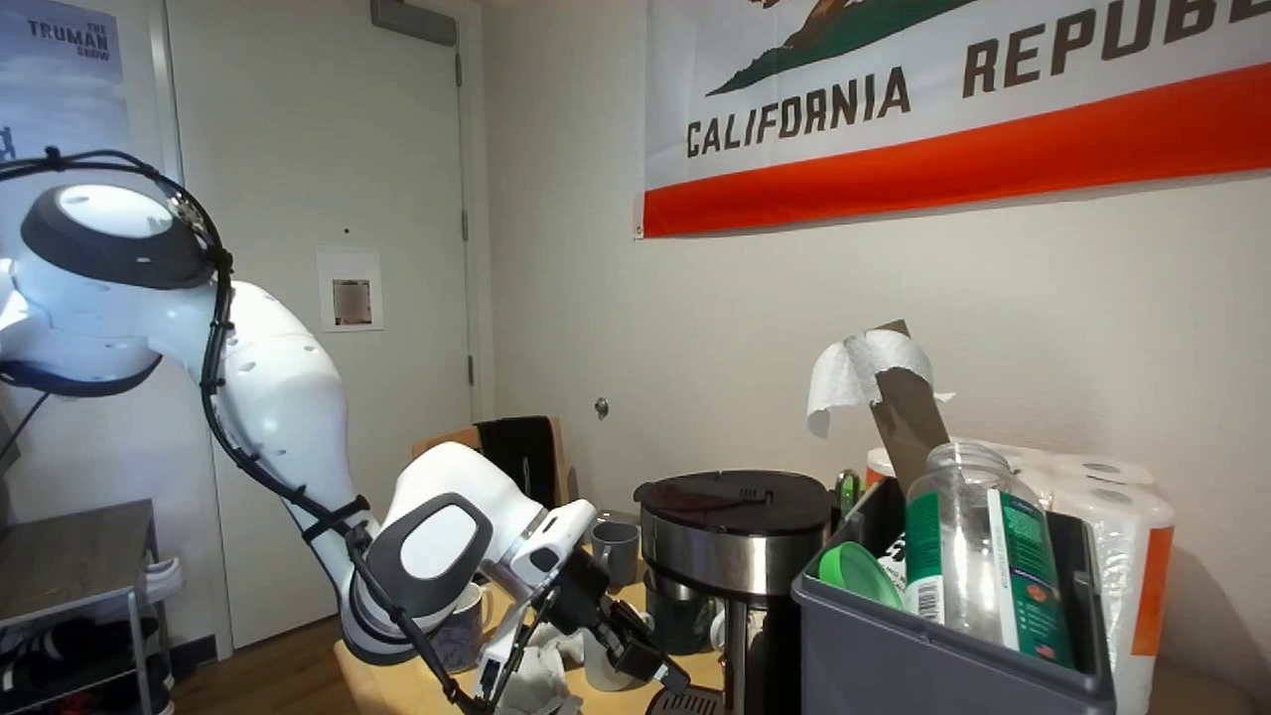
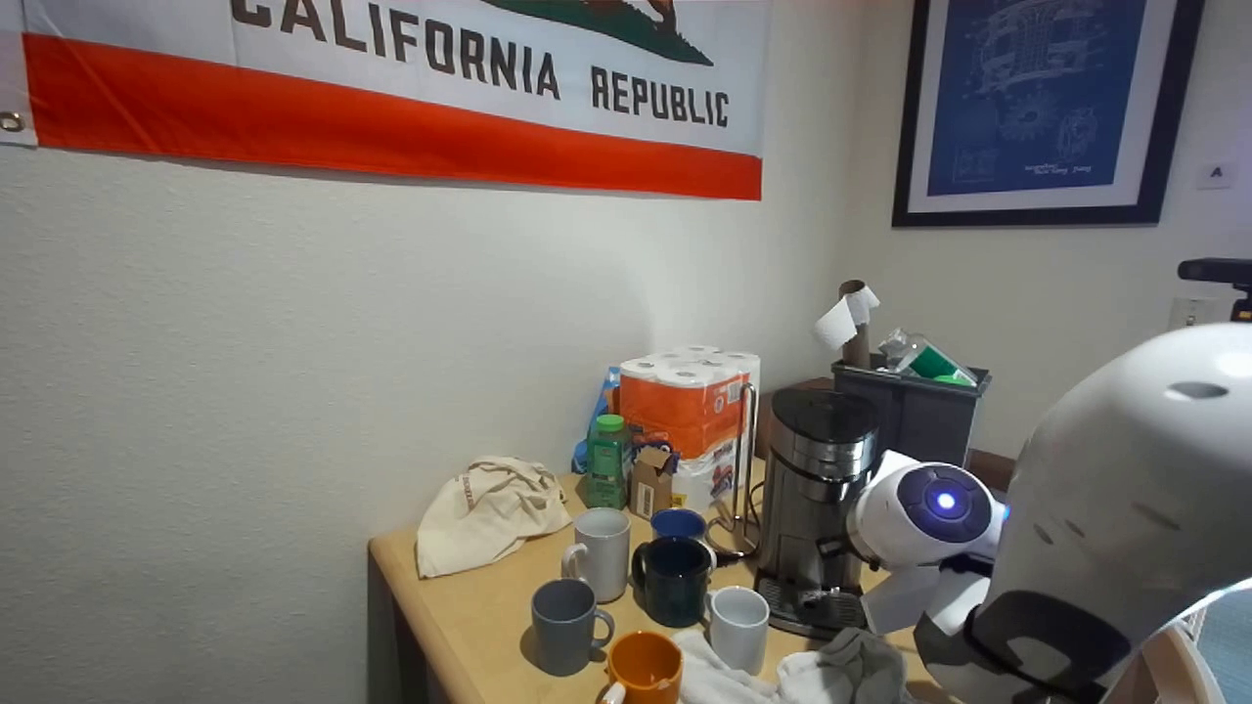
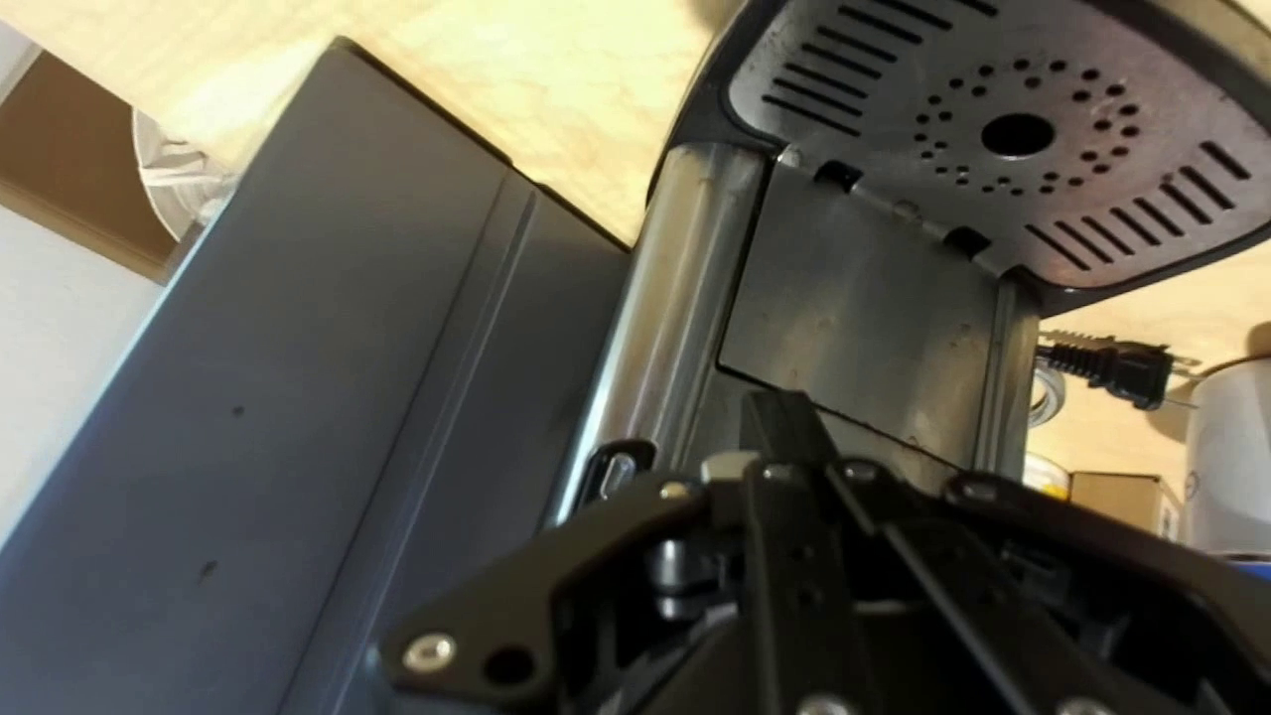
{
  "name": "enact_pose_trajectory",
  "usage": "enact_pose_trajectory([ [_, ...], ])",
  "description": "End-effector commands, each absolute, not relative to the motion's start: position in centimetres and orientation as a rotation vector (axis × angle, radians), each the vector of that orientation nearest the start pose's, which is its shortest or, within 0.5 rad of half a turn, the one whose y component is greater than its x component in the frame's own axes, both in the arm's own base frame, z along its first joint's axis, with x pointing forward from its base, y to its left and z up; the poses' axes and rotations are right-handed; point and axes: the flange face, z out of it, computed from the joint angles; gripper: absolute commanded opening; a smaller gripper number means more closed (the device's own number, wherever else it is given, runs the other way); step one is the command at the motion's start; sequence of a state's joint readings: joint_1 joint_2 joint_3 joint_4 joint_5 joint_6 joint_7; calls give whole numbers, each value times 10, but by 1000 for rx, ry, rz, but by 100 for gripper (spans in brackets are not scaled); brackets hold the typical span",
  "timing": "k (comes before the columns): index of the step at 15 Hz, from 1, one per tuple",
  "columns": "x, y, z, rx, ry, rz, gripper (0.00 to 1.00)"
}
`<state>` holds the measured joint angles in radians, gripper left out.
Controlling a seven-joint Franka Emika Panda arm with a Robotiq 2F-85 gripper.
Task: Move the coffeemaker to the right
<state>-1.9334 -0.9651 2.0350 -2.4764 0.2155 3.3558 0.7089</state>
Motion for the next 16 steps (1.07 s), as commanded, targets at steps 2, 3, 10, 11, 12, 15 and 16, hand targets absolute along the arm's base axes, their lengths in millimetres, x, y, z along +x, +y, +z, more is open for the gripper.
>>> enact_pose_trajectory([
  [2,487,-15,220,2536,-404,869,0],
  [3,483,-18,226,2559,-377,845,0],
  [10,469,-43,267,2701,-136,757,0],
  [11,468,-48,273,2721,-106,740,0],
  [12,469,-54,280,2738,-76,726,0],
  [15,472,-72,298,2802,12,664,0],
  [16,473,-77,303,2842,51,639,0],
])
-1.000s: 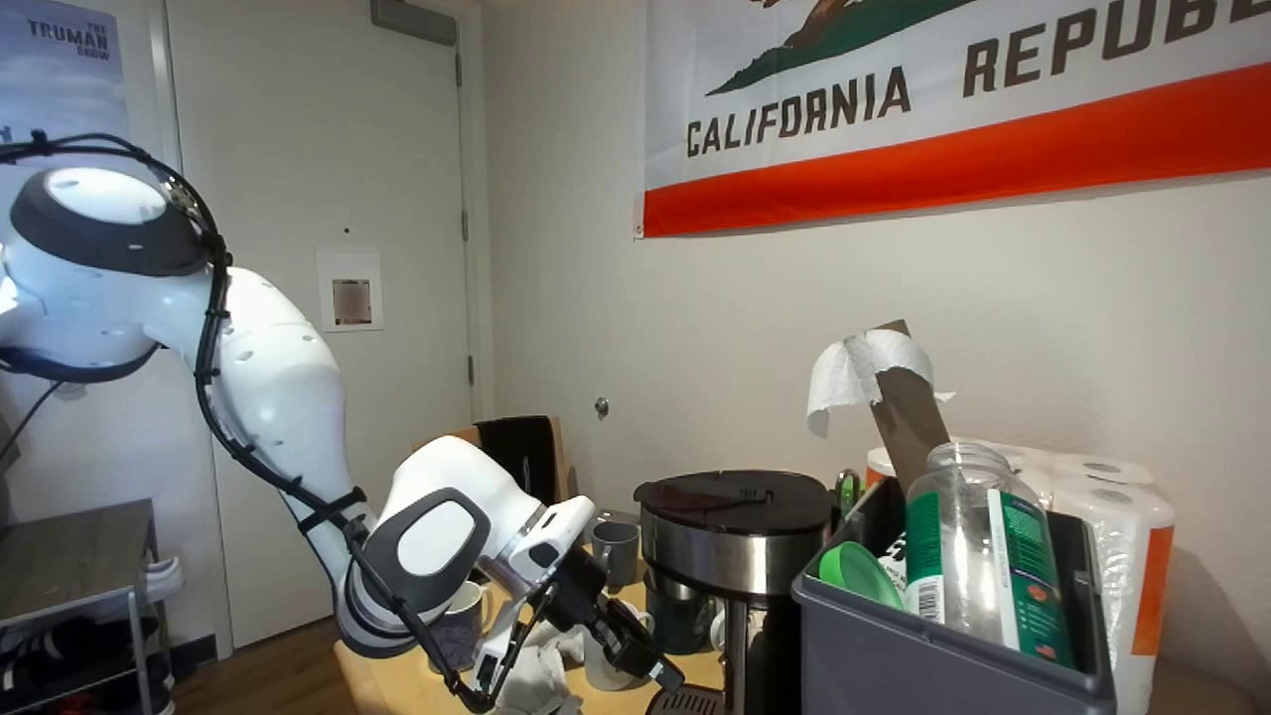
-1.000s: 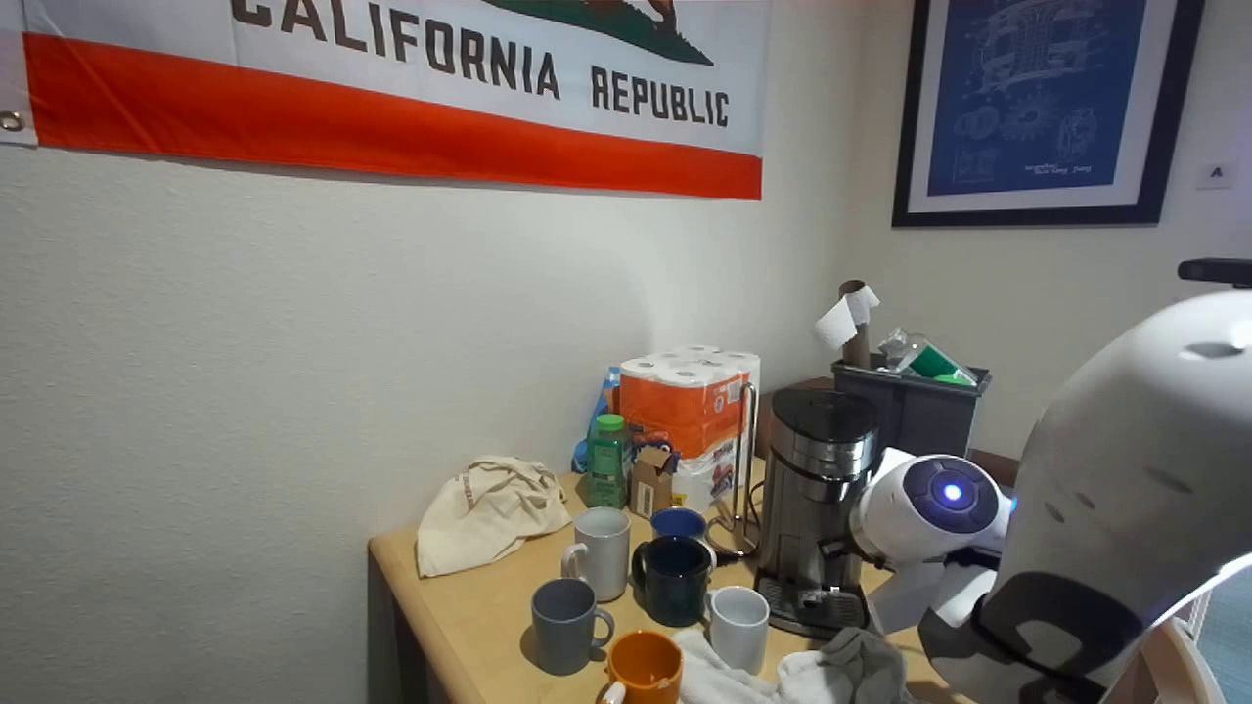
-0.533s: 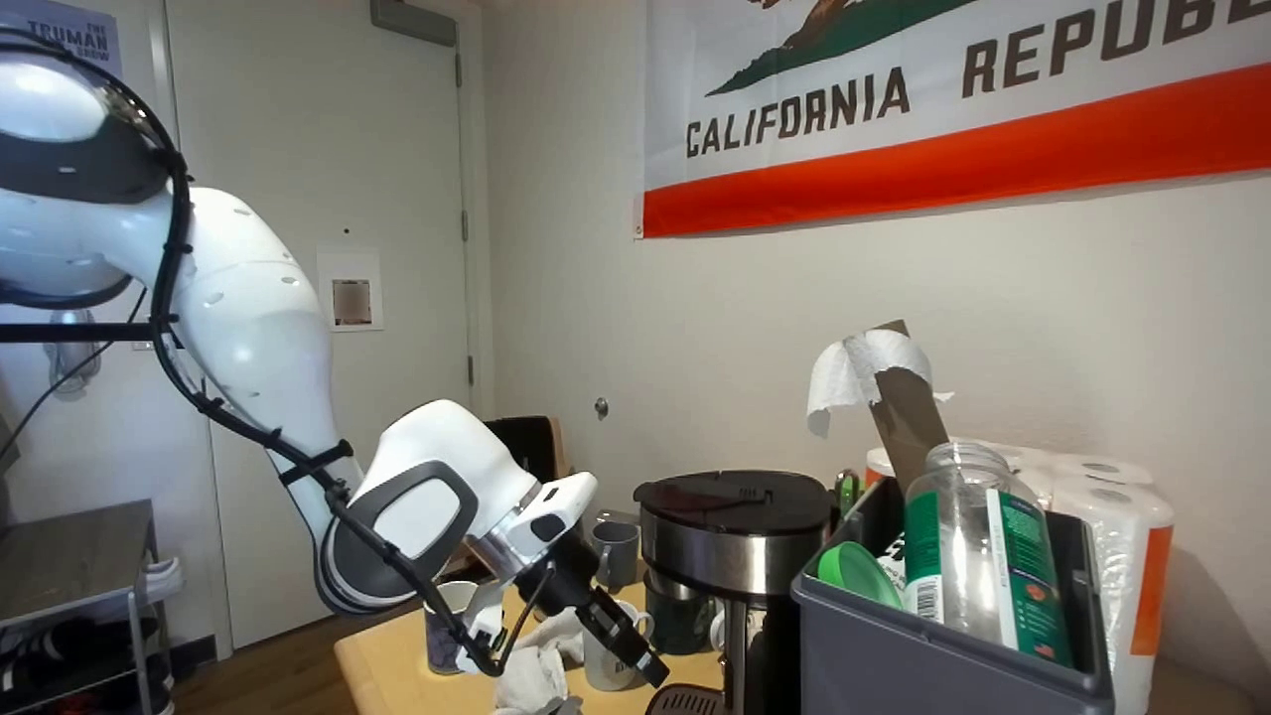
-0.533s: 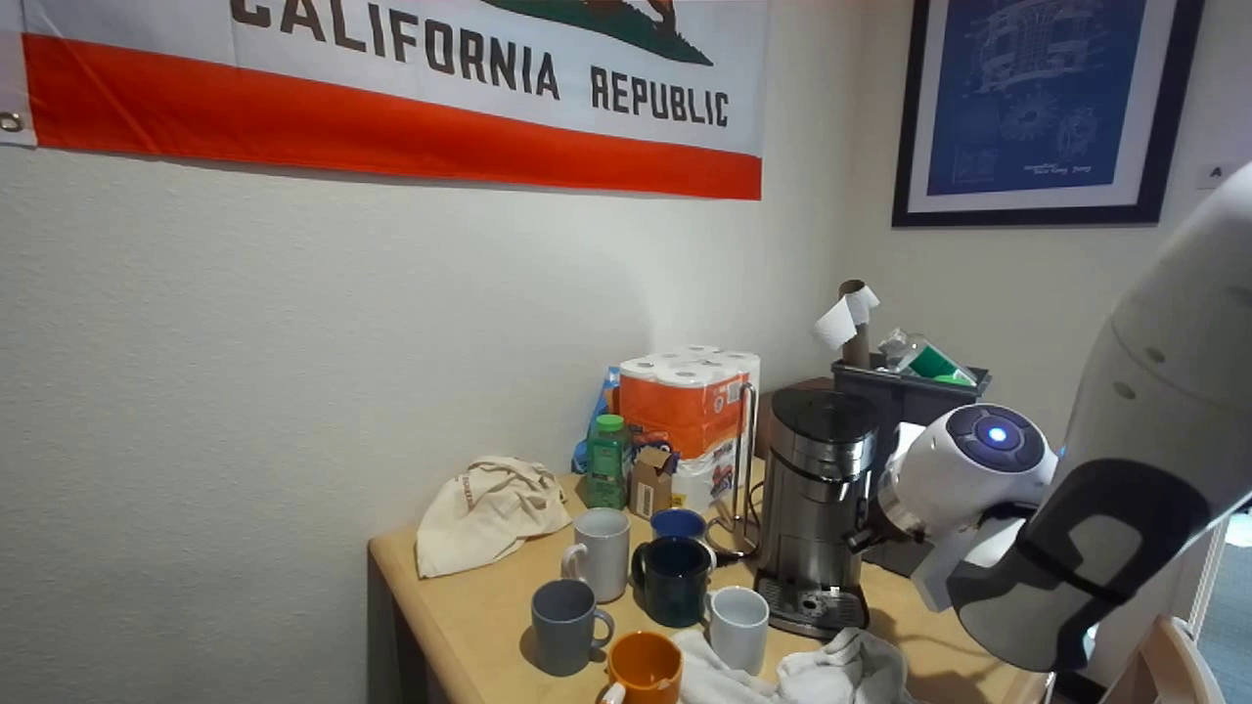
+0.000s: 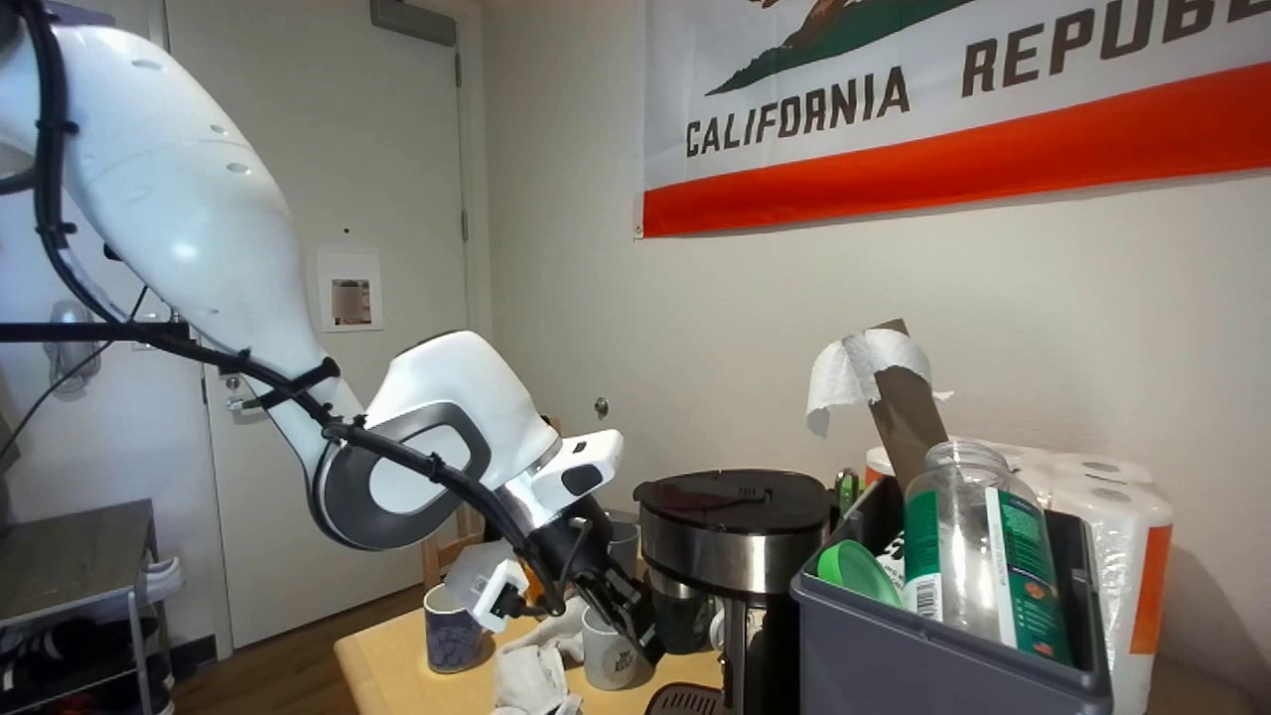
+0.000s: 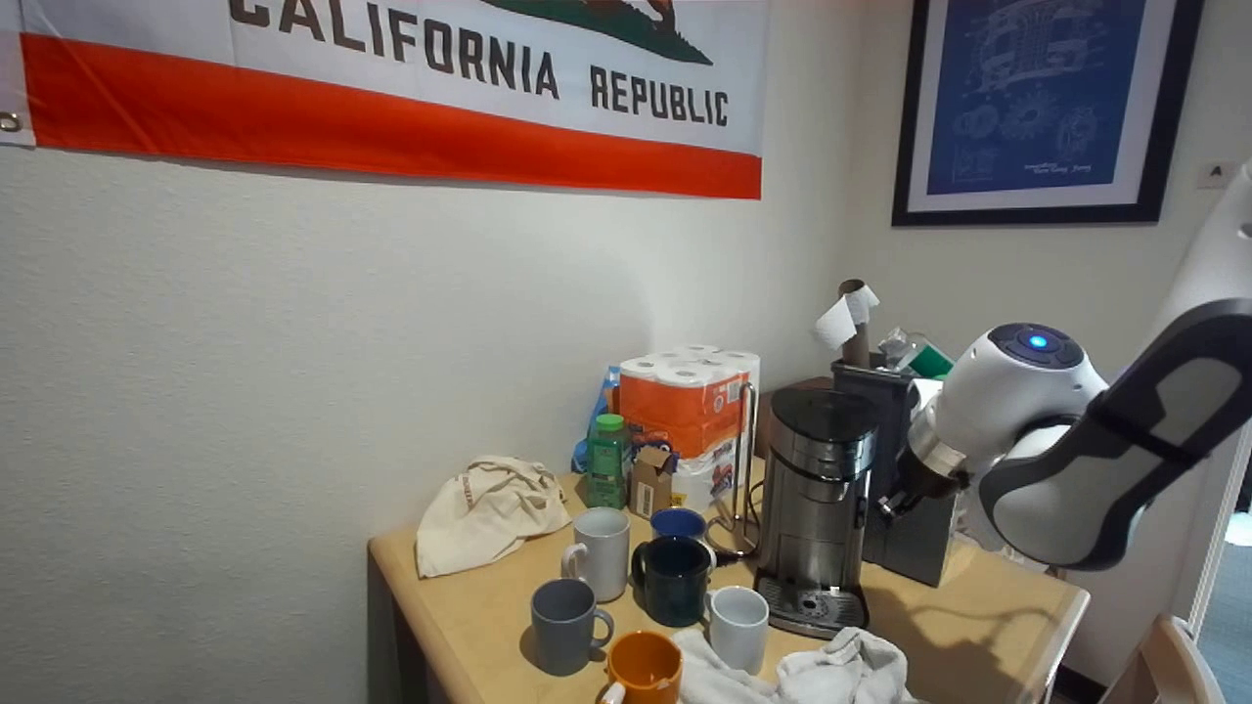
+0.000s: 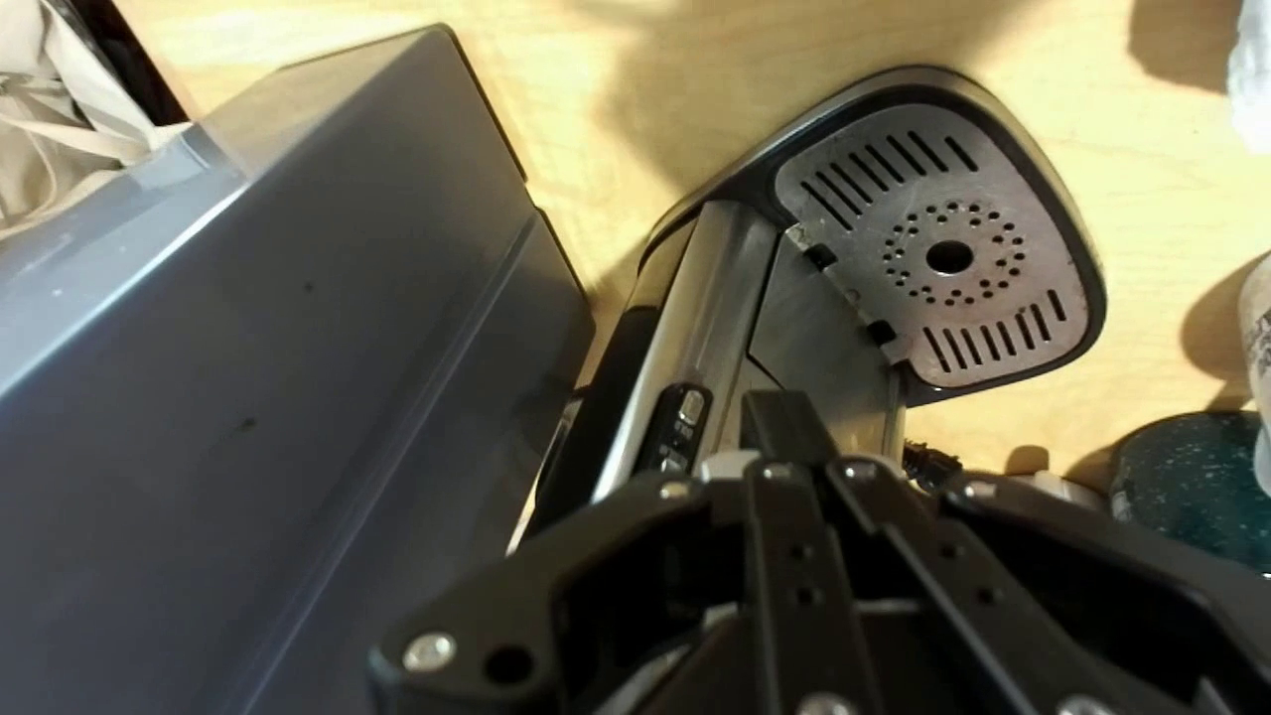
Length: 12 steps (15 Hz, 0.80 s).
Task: Move the coffeemaker to the right
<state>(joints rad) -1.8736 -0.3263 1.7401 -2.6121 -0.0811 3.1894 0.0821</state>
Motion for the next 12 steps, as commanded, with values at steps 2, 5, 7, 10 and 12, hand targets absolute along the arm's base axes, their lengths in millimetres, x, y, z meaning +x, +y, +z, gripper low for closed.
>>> enact_pose_trajectory([
  [2,478,-87,311,-3248,-122,-663,0],
  [5,494,-97,326,-3178,-175,-567,0],
  [7,507,-100,333,-3153,-200,-492,28],
  [10,525,-100,367,-3121,-214,-499,49],
  [12,535,-96,385,-3119,-222,-504,64],
])
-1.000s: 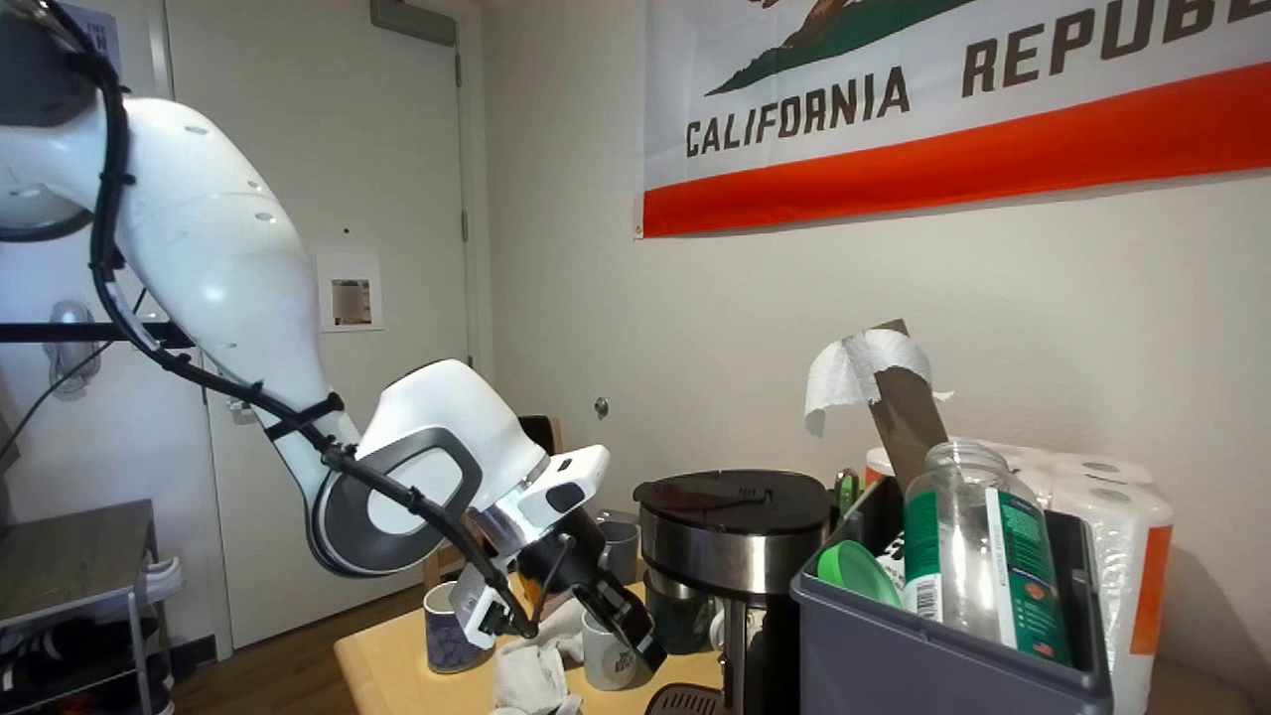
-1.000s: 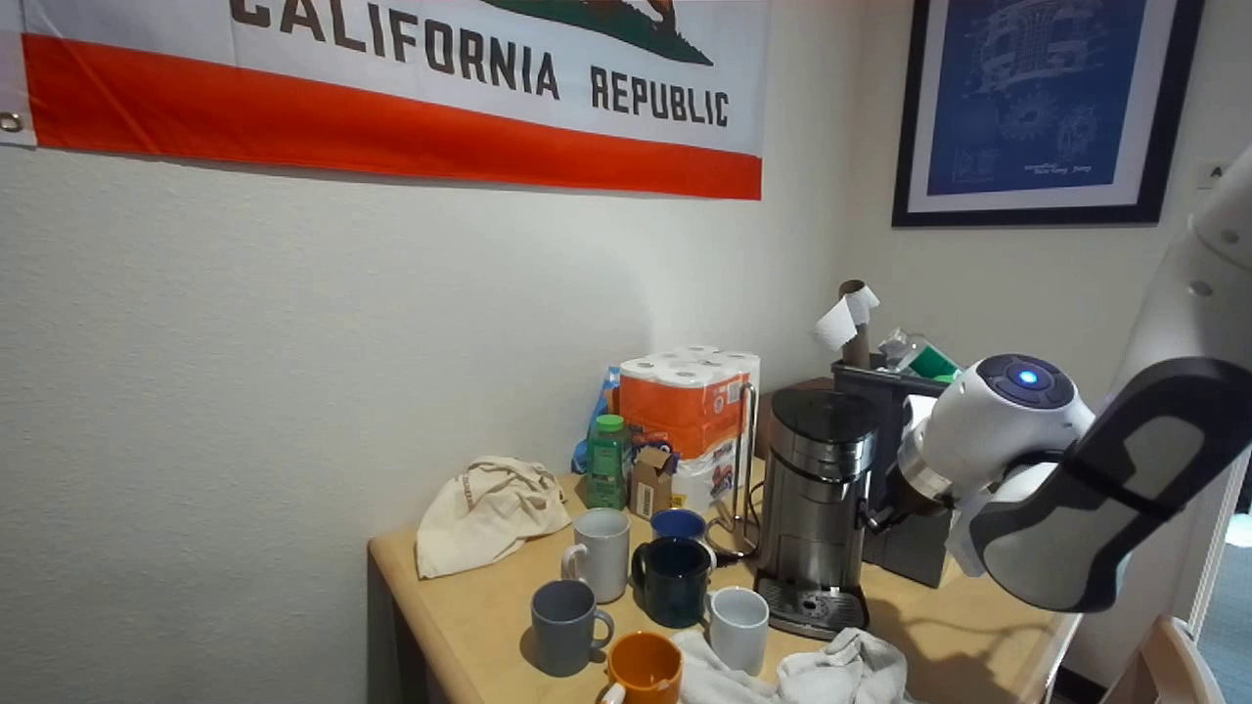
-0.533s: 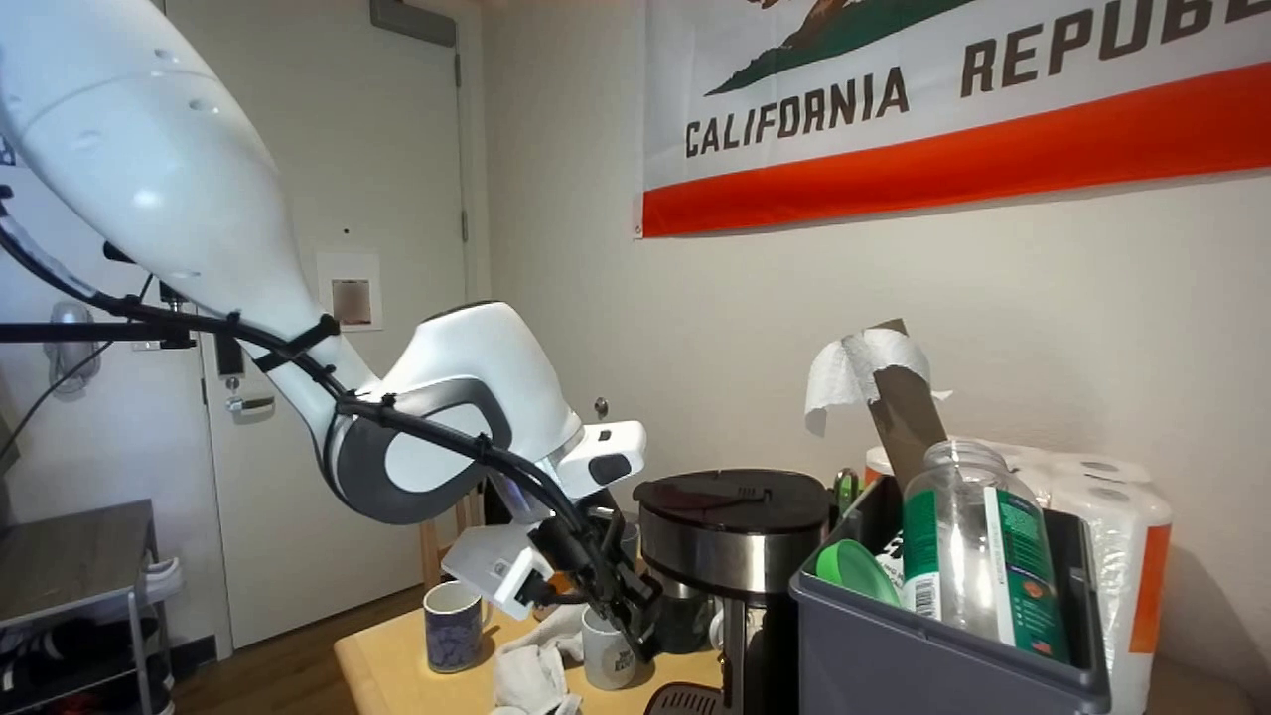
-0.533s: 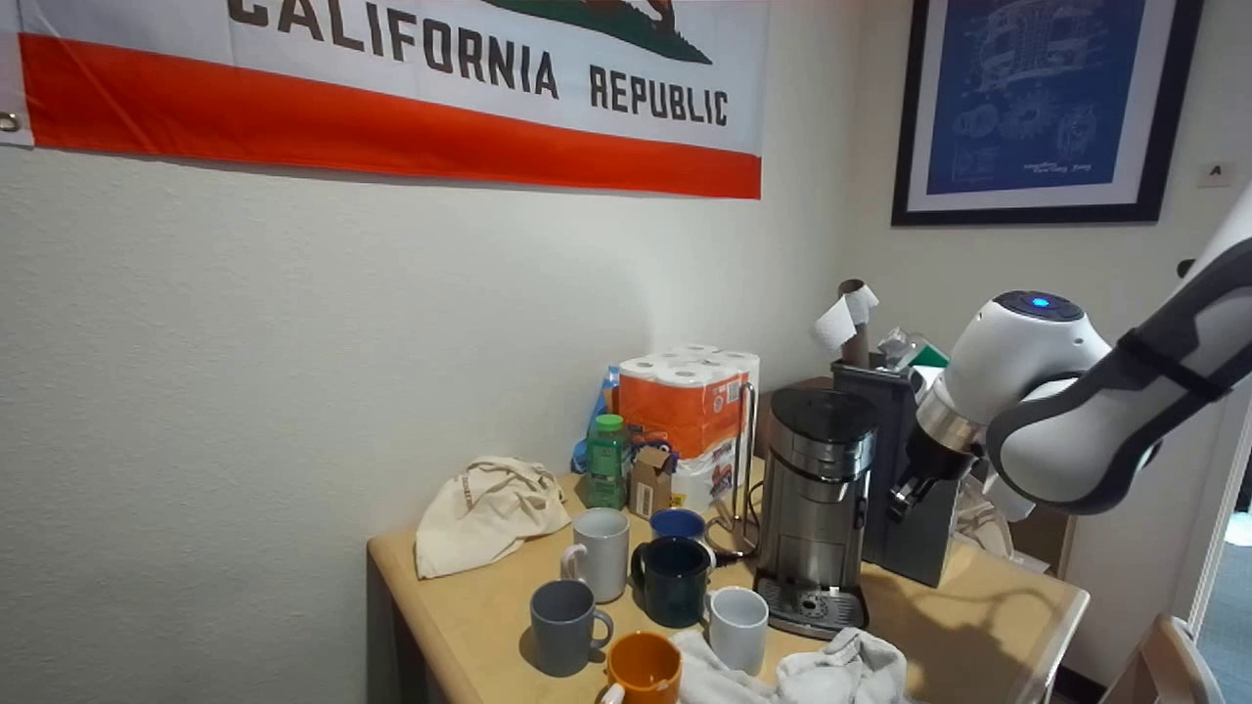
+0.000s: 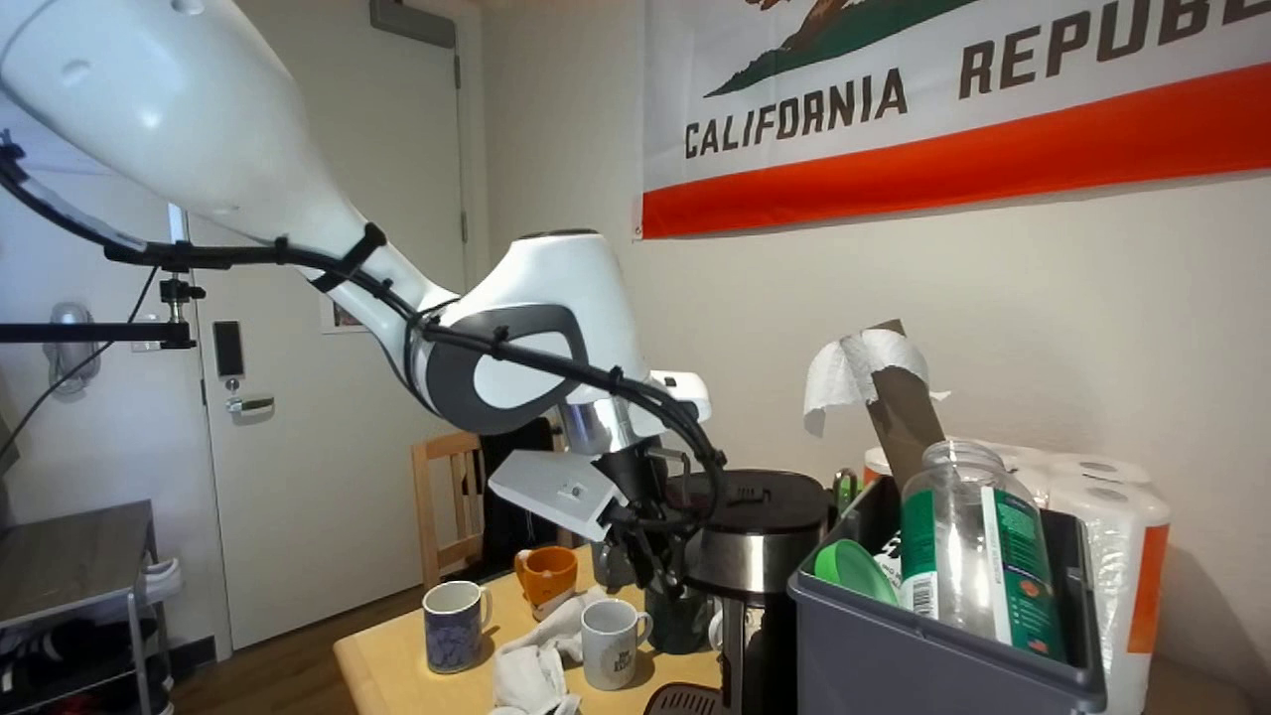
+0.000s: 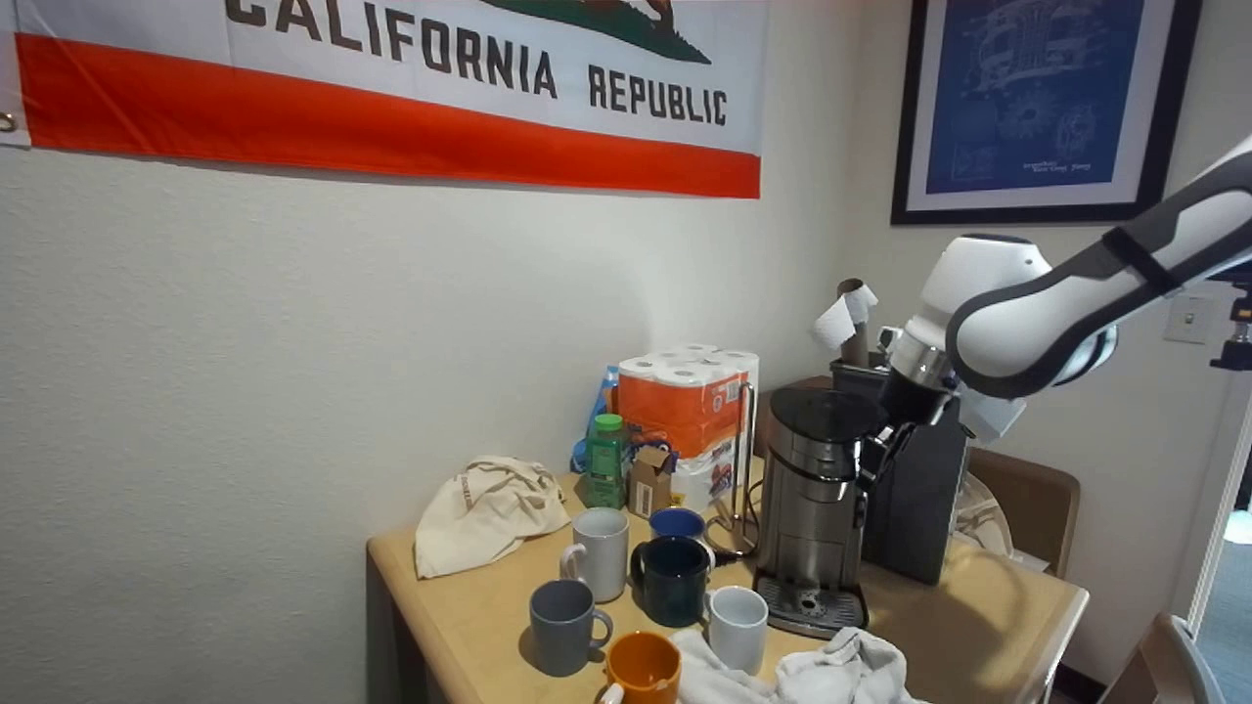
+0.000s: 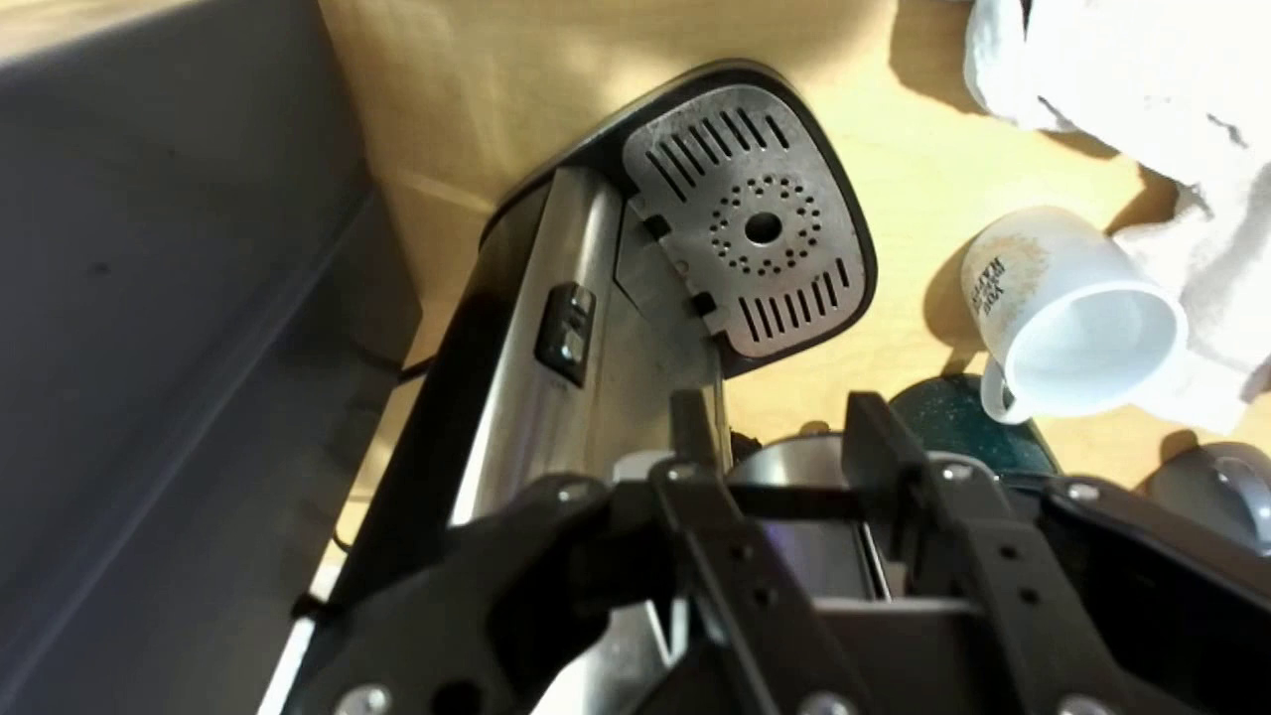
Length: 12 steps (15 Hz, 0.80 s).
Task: Move the coffeemaker to the right
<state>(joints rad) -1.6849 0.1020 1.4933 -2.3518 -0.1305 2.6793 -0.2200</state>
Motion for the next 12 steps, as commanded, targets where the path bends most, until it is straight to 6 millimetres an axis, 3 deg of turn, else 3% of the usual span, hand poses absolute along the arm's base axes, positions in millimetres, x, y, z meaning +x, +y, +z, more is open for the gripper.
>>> enact_pose_trajectory([
  [1,538,-94,390,-3120,-226,-494,73],
  [5,541,-88,402,-3140,-245,-454,99],
  [12,538,-96,410,-3171,-248,-487,100],
])
